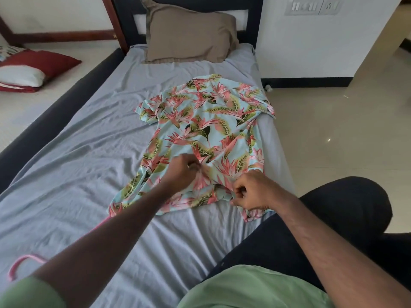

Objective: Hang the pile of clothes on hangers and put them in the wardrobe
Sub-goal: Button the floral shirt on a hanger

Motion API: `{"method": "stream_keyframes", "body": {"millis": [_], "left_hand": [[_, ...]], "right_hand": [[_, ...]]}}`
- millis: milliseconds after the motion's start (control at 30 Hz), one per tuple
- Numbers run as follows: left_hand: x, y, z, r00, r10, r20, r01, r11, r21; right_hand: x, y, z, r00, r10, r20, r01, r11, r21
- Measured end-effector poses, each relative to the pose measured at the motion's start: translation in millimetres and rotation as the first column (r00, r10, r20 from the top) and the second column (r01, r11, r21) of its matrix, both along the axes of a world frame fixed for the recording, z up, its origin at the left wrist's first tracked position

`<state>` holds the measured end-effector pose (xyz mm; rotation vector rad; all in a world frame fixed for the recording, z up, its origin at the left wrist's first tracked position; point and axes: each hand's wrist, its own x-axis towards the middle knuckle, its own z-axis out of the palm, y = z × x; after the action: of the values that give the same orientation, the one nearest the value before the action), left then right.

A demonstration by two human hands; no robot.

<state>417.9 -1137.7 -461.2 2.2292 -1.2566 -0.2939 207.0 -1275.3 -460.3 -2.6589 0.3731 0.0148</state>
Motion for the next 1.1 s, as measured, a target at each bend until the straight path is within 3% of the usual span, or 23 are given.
{"method": "stream_keyframes", "body": {"millis": [67,100,167,200,233,300,400,533,667,800,933,1100], "left_hand": [[-2,-7,0,0.94,0.213,0.268,-0.223,0.975,0.007],[-10,-6,-5,0.899,0.216,0.381,-0.218,0.975,-0.037],[-34,1,-18,0.883,-0.022,0.468,0.101,0.984,-0.145],[-46,7,-27,0.852,-0.216,0.478,0.319,0.936,-0.147],[-55,13,-34,0.782,-0.39,0.486,0.493,0.865,-0.098],[-61,19,-52,0.668,-0.554,0.497,0.624,0.781,0.033],[-57,18,-68,0.765,-0.447,0.462,0.466,0.881,0.081],[-54,6,-59,0.898,-0.3,0.322,0.265,0.953,0.148],[-63,-5,-51,0.92,-0.193,0.341,0.093,0.953,0.288],[-69,-20,-50,0.975,-0.007,0.221,-0.041,0.976,0.213],[-59,-25,-46,0.965,-0.058,0.255,-0.003,0.973,0.23],[-61,-8,-32,0.907,-0.212,0.365,0.214,0.976,0.037]], "right_hand": [[-2,2,-3,1.0,0.008,0.019,-0.007,0.998,-0.06],[-4,3,-5,1.0,0.017,-0.01,-0.018,0.995,-0.098],[-8,3,-9,0.992,0.043,-0.119,-0.064,0.981,-0.181],[-9,3,-10,0.983,0.051,-0.178,-0.089,0.973,-0.214],[-10,5,-11,0.971,0.056,-0.233,-0.114,0.963,-0.243],[-12,8,-11,0.938,0.059,-0.34,-0.156,0.951,-0.266],[-13,9,-15,0.92,0.072,-0.384,-0.195,0.937,-0.291],[-14,5,-15,0.965,0.042,-0.26,-0.104,0.968,-0.228],[-10,2,-19,0.981,-0.037,-0.189,0.005,0.986,-0.167],[-12,-1,-21,0.976,-0.211,-0.045,0.213,0.977,0.025],[-15,-9,-19,0.927,-0.372,0.045,0.348,0.9,0.263],[-14,-15,-15,0.865,-0.474,0.164,0.38,0.833,0.401]]}}
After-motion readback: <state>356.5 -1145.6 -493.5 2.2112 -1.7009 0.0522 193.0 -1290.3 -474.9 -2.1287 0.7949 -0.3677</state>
